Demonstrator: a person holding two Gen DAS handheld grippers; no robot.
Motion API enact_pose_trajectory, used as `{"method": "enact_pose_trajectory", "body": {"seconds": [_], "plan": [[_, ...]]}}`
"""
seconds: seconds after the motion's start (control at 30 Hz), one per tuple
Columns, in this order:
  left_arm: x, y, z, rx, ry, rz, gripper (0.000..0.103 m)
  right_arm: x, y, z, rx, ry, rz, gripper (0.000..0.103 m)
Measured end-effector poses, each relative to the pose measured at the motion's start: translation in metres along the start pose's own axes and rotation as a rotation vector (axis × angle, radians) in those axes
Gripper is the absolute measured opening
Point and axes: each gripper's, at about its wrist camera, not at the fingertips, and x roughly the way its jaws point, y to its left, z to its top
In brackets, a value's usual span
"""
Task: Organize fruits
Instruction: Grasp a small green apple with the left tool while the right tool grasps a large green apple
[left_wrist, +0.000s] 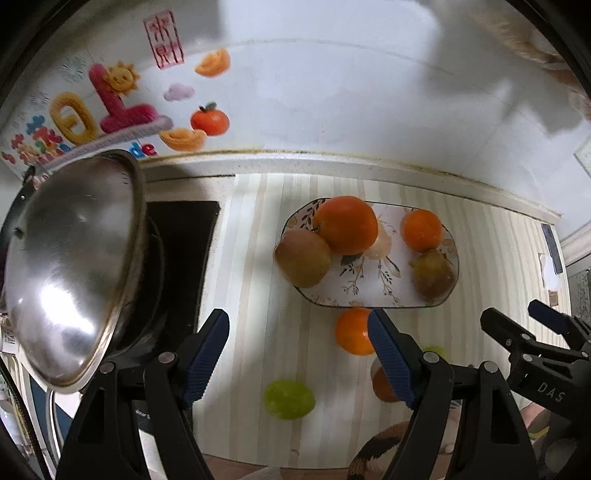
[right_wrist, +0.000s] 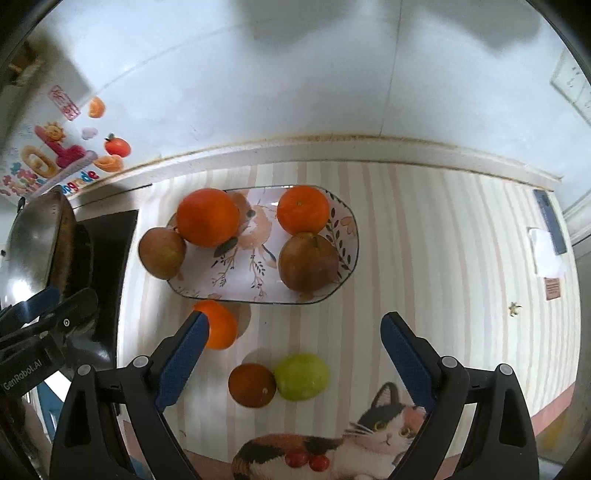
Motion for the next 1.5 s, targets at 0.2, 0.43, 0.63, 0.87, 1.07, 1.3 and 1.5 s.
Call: {"method": "enact_pose_trajectory", "body": {"seconds": [0.2, 0.43, 0.63, 0.87, 1.07, 1.3, 1.5], "plan": [[-0.032, -0.002, -0.018, 0.025, -0.067, 0.008, 0.076, -0.038, -0.001, -0.022, 0.003, -0.054, -0.025, 0.096], [-0.064, -0.007, -0.035, 0.042, -0.112, -0.026, 0.076, -0.078, -0.001, -0.041, 0.015, -0.11, -0.017, 0.096], [-0.082, -0.011, -0.05, 0.043, -0.134, -0.048, 0.076, -0.105, 0.002, -0.057, 0.02, -0.155, -0.015, 0.096], [-0.087, -0.008, -0.056, 0.03, -0.146, -0.062, 0.076, -0.117, -0.002, -0.065, 0.04, -0.181, 0.0, 0.096], [-0.058, 0.001, -0.058, 0.024, -0.111, -0.054, 0.099, -0.088, -0.007, -0.065, 0.058, -0.112, 0.063, 0.096], [0.018, 0.028, -0.069, -0.055, 0.085, -0.029, 0.099, 0.004, -0.019, -0.076, 0.118, 0.08, 0.112, 0.096], [0.084, 0.041, -0.085, -0.123, 0.271, -0.026, 0.098, 0.079, -0.054, -0.082, 0.304, 0.227, 0.195, 0.095]]}}
